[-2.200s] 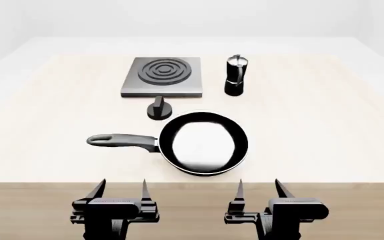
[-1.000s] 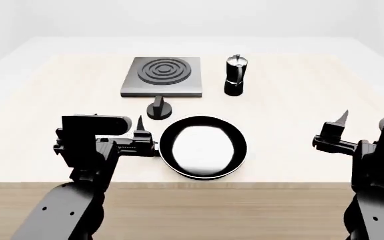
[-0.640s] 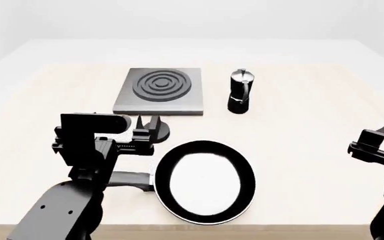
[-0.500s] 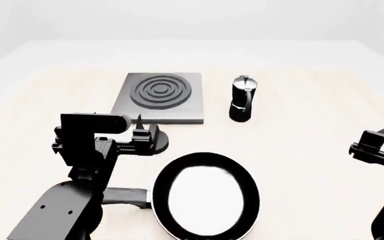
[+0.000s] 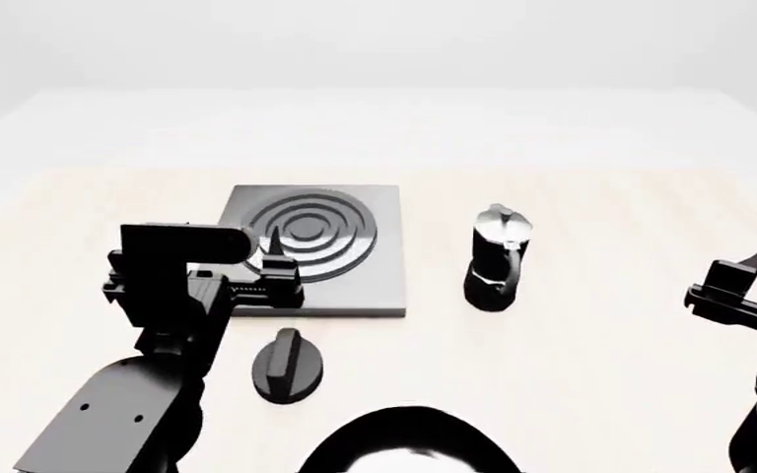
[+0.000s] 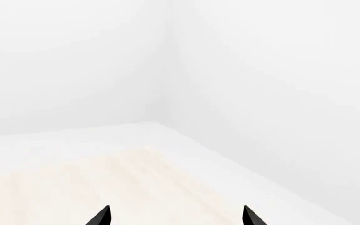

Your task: Turn on the stove and put the frying pan on it.

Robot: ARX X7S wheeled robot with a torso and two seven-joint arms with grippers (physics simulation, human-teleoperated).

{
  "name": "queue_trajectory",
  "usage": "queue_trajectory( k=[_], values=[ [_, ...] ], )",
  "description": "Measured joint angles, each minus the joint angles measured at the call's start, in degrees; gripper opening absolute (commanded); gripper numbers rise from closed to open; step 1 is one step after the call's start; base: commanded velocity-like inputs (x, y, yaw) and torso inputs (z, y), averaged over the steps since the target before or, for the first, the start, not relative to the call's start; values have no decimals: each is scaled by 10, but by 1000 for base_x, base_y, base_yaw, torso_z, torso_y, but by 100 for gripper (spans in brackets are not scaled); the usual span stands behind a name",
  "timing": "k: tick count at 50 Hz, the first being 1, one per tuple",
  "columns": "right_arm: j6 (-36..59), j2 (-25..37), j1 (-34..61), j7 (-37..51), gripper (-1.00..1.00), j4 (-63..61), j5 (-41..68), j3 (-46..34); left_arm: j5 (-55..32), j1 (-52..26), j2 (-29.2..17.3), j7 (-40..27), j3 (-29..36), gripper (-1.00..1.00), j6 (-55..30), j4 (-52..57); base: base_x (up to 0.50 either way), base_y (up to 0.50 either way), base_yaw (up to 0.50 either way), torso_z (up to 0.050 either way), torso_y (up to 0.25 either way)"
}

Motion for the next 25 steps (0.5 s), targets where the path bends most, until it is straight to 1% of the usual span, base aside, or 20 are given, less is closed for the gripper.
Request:
queue_trajectory(
  k=[13, 16, 18, 22, 23, 25],
  values=[
    [9, -6, 5, 5, 100, 6, 6, 8, -5, 0, -3, -5, 1, 100, -2, 1, 0, 0, 0, 0, 0],
    [14, -7, 6, 3, 100, 9, 9, 7, -12, -6, -3, -6, -2, 100, -16, 4, 0, 0, 0, 0, 0],
    [18, -6, 8, 1, 100, 11, 11, 5, -20, -16, -3, -7, -5, 100, -37, 7, 0, 0, 0, 0, 0],
    [29, -5, 10, -4, 100, 14, 15, 0, -43, -61, -2, -6, -15, 100, -114, 12, 0, 0, 0, 0, 0],
    [31, -5, 11, -5, 100, 15, 16, -1, -56, -79, -3, -12, -18, 100, -139, 8, 0, 0, 0, 0, 0],
    [34, -6, 12, -8, 100, 17, 19, -3, -101, -117, -9, -44, -27, 100, -182, -12, 0, 0, 0, 0, 0]
  ],
)
